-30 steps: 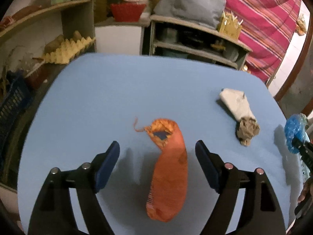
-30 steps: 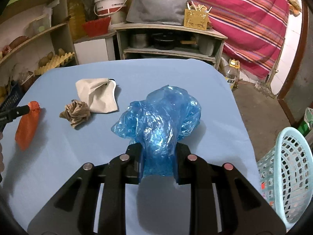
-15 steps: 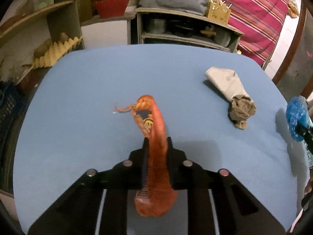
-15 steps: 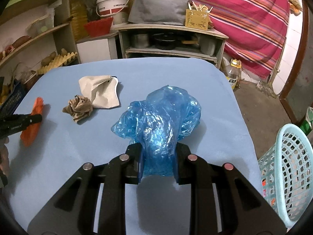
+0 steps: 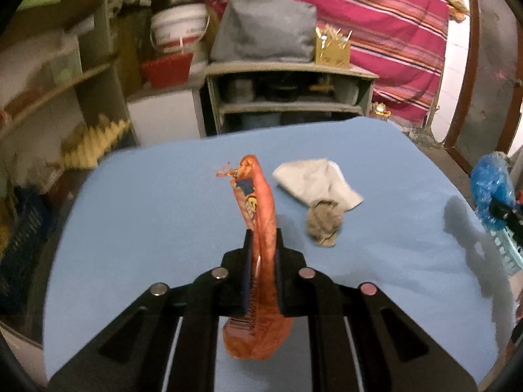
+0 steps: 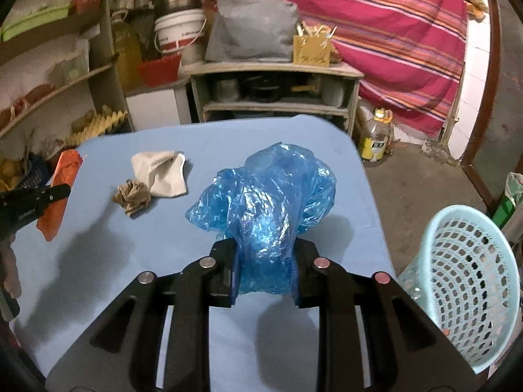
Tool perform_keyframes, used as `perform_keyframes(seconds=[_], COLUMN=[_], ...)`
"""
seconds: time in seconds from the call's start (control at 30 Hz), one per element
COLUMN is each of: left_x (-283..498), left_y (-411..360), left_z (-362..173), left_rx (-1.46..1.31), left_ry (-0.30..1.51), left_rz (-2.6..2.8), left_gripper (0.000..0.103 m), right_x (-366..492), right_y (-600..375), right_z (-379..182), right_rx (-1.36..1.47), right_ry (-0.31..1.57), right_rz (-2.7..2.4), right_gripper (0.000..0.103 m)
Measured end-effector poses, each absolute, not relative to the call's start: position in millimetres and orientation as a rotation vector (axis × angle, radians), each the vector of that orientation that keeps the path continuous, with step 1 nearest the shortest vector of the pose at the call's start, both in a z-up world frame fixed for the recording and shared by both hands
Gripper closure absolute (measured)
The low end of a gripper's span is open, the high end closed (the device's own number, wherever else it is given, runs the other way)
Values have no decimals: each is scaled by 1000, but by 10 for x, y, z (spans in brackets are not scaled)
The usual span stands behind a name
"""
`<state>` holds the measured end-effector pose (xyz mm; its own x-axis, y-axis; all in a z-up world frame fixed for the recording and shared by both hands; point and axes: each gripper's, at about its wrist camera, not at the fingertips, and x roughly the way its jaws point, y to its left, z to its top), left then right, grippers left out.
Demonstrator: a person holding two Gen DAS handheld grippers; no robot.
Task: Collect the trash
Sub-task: 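Carry both bags to the basket and open the right tool to drop the blue bag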
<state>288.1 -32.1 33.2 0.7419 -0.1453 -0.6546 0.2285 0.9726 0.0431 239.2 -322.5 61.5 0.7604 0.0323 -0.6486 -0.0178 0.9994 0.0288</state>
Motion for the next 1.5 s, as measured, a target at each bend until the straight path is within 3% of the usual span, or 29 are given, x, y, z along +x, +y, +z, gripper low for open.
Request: perform_keyframes(seconds=[0.47, 1.0, 1.5], left_x=[2504, 2407, 2278], left_y=[-1589, -3180, -3992], left_z=[832, 835, 605], left_rx=[145, 142, 234], left_ry=[585, 588, 600], left_rz=[-361, -662, -695], left_gripper=[91, 91, 91], right_x=[1748, 1145, 1200], right_y=[-4280, -5771, -5855], right_z=[1100, 944, 752], right_rx=[99, 272, 224], right_ry=[589, 585, 657], right_rz=[-111, -355, -398], right_gripper=[79, 79, 77])
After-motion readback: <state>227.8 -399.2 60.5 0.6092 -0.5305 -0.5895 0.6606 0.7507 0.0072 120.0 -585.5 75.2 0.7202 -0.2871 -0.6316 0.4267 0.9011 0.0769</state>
